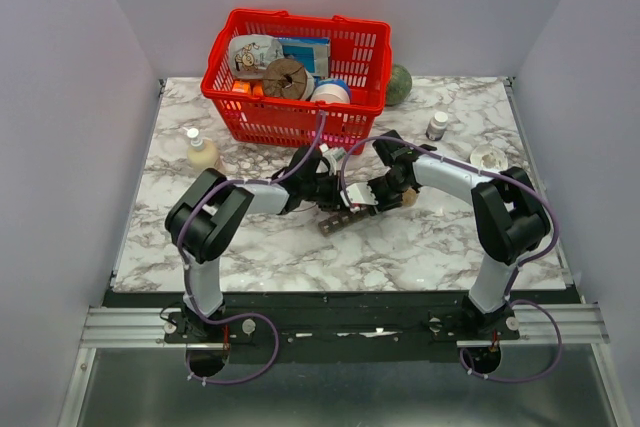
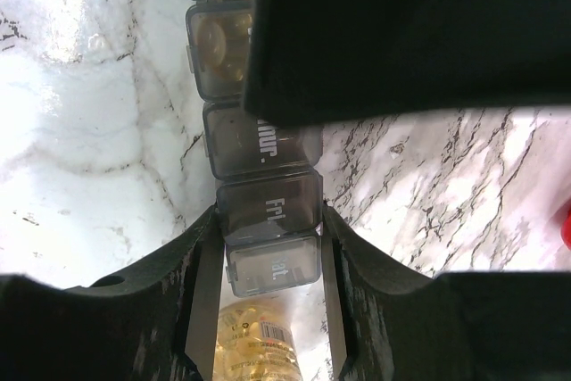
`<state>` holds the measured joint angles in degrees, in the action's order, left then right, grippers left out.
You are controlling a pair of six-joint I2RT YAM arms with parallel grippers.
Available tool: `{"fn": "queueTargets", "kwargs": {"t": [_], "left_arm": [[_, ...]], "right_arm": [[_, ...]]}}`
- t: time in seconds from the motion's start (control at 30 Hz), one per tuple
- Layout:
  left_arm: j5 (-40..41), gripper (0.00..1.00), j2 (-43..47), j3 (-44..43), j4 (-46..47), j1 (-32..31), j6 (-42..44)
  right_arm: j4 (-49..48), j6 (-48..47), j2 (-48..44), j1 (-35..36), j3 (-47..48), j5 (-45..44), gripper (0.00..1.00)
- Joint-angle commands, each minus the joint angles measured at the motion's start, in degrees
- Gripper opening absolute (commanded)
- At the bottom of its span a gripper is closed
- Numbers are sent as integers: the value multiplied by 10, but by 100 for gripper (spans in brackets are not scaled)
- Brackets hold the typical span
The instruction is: Sort the pills into containers
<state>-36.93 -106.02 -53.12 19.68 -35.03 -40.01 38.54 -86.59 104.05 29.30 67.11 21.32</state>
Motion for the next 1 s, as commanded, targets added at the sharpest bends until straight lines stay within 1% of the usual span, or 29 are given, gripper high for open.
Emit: {"fn": "queueTargets", "kwargs": {"t": [0.0, 0.1, 0.27, 0.37, 0.4, 0.47, 0.5, 0.53, 0.6, 0.67, 0.7, 0.73, 0.8, 0.87, 0.97], "left_arm": [[33, 14, -53, -8, -111, -4, 46], [50, 14, -55, -8, -128, -3, 59], [34, 15, -37, -15, -107, 0, 46], [19, 20, -15, -11, -74, 3, 12], [13, 21, -7, -8, -47, 5, 0], [6, 26, 19, 2, -27, 11, -27], [5, 27, 27, 5, -12, 14, -32], [4, 29, 46, 7, -7, 16, -38], [5, 32, 64, 10, -5, 22, -43], [5, 33, 87, 9, -13, 29, -35], [7, 34, 92, 9, -32, 34, -27], [12, 34, 102, 9, -44, 37, -20], [22, 34, 111, 14, -74, 49, 4], [33, 34, 128, 35, -88, 58, 18], [88, 35, 183, 84, -101, 80, 44]], "right_arm": [[4, 6, 19, 3, -1, 6, 38], [3, 7, 19, 3, -1, 3, 38], [2, 15, 21, 3, 5, 3, 40], [-4, 21, 17, 3, 3, 2, 49], [-7, 23, 15, 3, 0, 3, 55], [-11, 28, 6, 3, -1, 9, 60], [-12, 30, 4, 3, -1, 12, 64], [-12, 34, 1, 3, 0, 14, 66], [-9, 40, -9, 3, 4, 22, 75], [-5, 47, -16, 3, 12, 27, 78], [-2, 49, -23, 3, 14, 28, 85], [-1, 53, -27, 3, 17, 30, 86], [14, 59, -33, 3, 28, 38, 89], [34, 65, -44, 3, 42, 43, 89], [52, 89, -64, 4, 53, 64, 89]]}}
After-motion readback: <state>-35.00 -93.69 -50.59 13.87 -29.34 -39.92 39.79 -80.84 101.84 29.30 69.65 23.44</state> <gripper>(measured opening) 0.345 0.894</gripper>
